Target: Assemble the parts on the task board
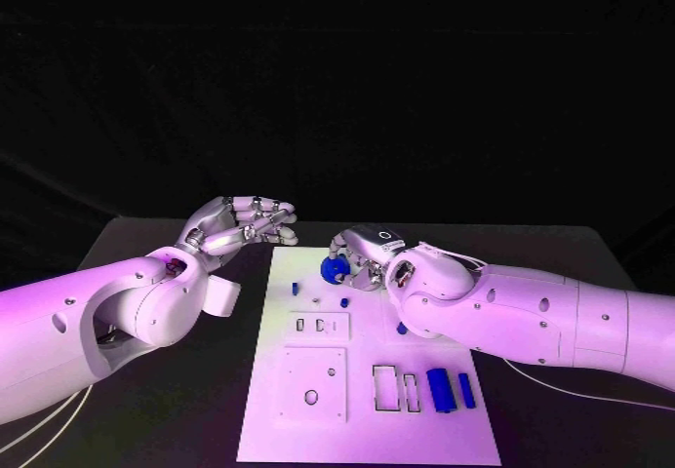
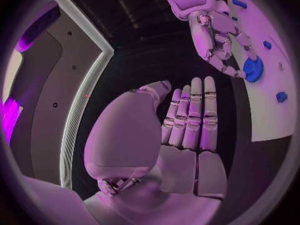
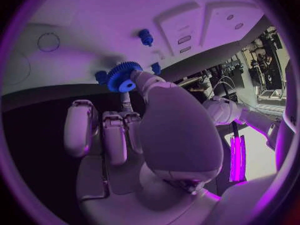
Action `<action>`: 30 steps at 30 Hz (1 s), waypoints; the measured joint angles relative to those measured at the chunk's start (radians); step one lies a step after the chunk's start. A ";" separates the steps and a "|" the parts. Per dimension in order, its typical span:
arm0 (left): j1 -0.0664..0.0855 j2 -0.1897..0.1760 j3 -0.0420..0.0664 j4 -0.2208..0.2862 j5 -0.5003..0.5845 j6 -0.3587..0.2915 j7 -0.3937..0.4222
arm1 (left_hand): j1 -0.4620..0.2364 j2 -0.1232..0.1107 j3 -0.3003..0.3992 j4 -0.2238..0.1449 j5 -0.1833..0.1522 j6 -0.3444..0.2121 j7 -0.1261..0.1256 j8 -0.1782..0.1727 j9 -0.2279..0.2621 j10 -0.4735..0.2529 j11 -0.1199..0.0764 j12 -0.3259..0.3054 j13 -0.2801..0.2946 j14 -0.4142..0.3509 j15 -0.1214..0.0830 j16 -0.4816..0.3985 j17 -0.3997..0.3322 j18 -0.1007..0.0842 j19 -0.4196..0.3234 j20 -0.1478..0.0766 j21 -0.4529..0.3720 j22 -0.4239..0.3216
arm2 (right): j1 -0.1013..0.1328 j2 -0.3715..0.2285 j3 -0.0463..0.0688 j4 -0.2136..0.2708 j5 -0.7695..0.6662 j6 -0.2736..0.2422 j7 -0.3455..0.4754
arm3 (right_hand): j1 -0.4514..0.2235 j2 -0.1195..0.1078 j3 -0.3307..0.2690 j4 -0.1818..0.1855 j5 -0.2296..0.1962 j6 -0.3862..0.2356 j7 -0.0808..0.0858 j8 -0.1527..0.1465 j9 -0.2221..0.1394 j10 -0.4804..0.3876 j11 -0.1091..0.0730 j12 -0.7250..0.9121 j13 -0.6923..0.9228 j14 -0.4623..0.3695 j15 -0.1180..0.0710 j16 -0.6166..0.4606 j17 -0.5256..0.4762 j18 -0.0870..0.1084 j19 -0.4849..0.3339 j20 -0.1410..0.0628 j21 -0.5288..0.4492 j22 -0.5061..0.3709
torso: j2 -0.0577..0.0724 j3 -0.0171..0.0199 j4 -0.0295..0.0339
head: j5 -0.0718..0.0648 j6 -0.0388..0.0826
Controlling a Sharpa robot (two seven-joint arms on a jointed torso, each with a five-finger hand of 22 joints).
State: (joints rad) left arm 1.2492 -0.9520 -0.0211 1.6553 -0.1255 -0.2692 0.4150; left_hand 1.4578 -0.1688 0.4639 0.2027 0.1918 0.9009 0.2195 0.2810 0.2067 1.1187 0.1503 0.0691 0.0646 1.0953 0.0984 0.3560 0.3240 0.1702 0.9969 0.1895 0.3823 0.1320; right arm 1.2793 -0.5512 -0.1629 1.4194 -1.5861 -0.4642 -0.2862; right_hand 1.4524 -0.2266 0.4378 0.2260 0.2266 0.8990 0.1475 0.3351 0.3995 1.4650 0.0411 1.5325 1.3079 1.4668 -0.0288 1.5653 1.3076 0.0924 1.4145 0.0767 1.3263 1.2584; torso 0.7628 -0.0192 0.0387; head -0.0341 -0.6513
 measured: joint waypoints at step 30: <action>0.000 -0.002 0.000 0.000 0.000 0.001 -0.003 | 0.000 0.000 0.000 0.000 0.000 0.000 0.000 0.000 0.000 0.000 0.000 0.000 0.000 0.000 0.000 0.000 0.000 0.000 0.000 0.000 0.000 0.000 | -0.006 0.014 -0.003 -0.034 -0.006 0.034 -0.021 | -0.096 -0.033 -0.040 0.008 -0.002 -0.038 0.012 -0.084 0.013 0.001 0.031 -0.031 0.000 0.000 0.026 0.000 0.000 0.000 -0.009 0.021 -0.008 -0.006 | -0.002 -0.0007 0.0001 | -0.003 -0.006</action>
State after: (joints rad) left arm 1.2493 -0.9538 -0.0211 1.6557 -0.1255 -0.2685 0.4125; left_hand 1.4578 -0.1689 0.4639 0.2027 0.1918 0.9009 0.2195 0.2811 0.2065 1.1187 0.1503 0.0692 0.0645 1.0953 0.0984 0.3560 0.3237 0.1702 0.9969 0.1895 0.3823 0.1317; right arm 1.2734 -0.5376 -0.1656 1.3850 -1.5919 -0.4307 -0.3071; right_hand 1.3562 -0.2594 0.3976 0.2342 0.2247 0.8610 0.1599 0.2508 0.4123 1.4664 0.0719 1.5015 1.3076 1.4667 -0.0025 1.5653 1.3074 0.0923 1.4051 0.0973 1.3178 1.2527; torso 0.7607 -0.0198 0.0388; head -0.0373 -0.6570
